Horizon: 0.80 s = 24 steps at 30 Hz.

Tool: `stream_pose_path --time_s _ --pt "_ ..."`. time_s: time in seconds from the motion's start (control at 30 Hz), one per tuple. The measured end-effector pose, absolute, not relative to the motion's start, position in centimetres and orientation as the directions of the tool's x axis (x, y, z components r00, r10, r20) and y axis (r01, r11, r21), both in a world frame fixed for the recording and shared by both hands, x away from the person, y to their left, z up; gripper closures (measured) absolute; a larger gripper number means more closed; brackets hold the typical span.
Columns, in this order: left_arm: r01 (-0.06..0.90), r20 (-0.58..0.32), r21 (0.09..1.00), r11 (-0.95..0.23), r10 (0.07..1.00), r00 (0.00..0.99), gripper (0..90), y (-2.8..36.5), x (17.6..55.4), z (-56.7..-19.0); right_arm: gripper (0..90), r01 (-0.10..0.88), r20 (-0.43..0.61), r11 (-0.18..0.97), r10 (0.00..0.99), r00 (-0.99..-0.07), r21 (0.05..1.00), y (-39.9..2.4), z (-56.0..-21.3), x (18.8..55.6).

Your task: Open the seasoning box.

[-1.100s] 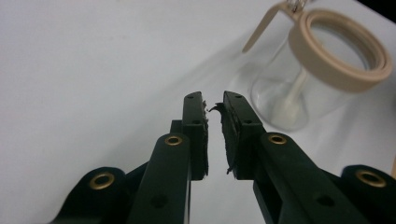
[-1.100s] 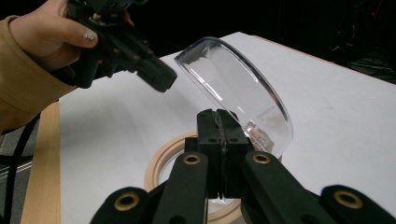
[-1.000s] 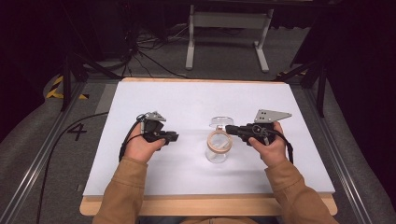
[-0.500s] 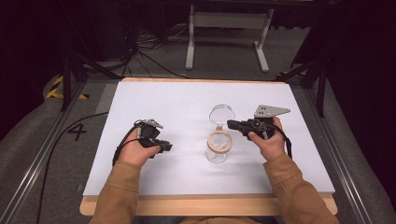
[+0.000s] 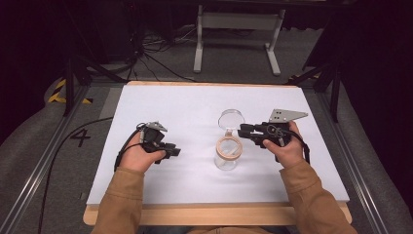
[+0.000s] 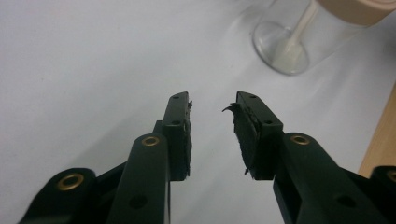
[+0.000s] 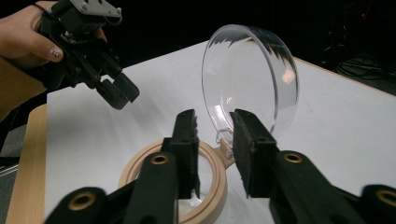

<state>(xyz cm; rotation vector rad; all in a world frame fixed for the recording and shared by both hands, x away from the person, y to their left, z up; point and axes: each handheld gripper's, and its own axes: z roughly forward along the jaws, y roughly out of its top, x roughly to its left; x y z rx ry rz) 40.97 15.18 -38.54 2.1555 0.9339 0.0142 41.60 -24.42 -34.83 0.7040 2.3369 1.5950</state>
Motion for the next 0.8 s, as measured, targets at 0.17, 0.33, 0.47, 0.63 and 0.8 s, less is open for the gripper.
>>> stream_pose_path --time_s 0.17,0.33,0.47,0.63,0.8 --pt "0.606 -0.264 0.672 -0.425 0.628 0.732 60.2 16.1 40.9 -37.9 55.9 0.264 0.063 0.296 0.547 -0.835 0.918 -26.0 -33.9 41.4" --pt "0.627 -0.262 0.671 -0.395 0.665 0.700 55.3 17.2 41.2 -37.8 50.9 0.287 0.037 0.316 0.612 -0.790 0.904 -28.9 -33.3 41.3" --pt "0.650 -0.245 0.653 -0.389 0.703 0.668 52.0 17.7 41.8 -38.1 49.2 0.319 0.003 0.348 0.672 -0.740 0.882 -31.1 -33.9 41.7" --pt "0.667 -0.226 0.632 -0.395 0.729 0.646 49.2 17.8 42.7 -38.9 47.3 0.377 -0.020 0.373 0.733 -0.680 0.848 -33.7 -35.1 42.3" --pt "0.684 -0.227 0.619 -0.386 0.745 0.627 46.4 18.0 43.3 -39.7 46.0 0.430 -0.026 0.386 0.768 -0.640 0.816 -35.2 -36.4 42.9"
